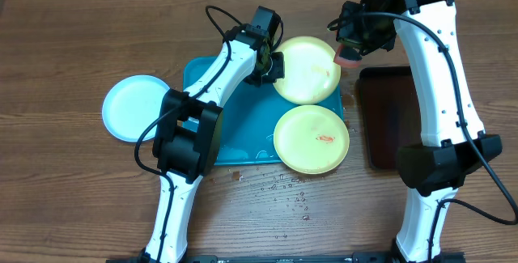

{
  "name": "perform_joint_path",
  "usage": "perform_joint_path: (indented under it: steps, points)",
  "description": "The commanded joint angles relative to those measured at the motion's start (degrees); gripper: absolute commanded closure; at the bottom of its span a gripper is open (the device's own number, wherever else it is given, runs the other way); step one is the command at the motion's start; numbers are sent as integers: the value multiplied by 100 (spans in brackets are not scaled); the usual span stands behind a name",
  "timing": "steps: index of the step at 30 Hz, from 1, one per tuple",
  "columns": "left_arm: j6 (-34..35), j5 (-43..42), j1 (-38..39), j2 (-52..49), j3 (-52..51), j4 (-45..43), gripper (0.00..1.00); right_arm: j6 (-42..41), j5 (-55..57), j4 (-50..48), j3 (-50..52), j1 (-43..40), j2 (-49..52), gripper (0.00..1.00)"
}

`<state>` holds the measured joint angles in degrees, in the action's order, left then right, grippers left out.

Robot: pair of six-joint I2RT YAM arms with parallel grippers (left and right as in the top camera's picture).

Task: Clean dirty plates on tray and stack at the side
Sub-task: 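Move left gripper to the top yellow plate and grasp its rim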

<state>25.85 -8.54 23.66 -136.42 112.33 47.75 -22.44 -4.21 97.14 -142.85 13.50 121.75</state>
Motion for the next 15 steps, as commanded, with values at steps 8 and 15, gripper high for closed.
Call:
perform_joint_path:
  steps: [8, 15]
  points:
    - [13, 767, -144, -125, 210, -168, 96, 39, 33, -9, -149, -7, -153, 96]
    - [-704, 754, -741, -48, 726, 916, 96, 37, 28, -13, -146, 0, -129, 96]
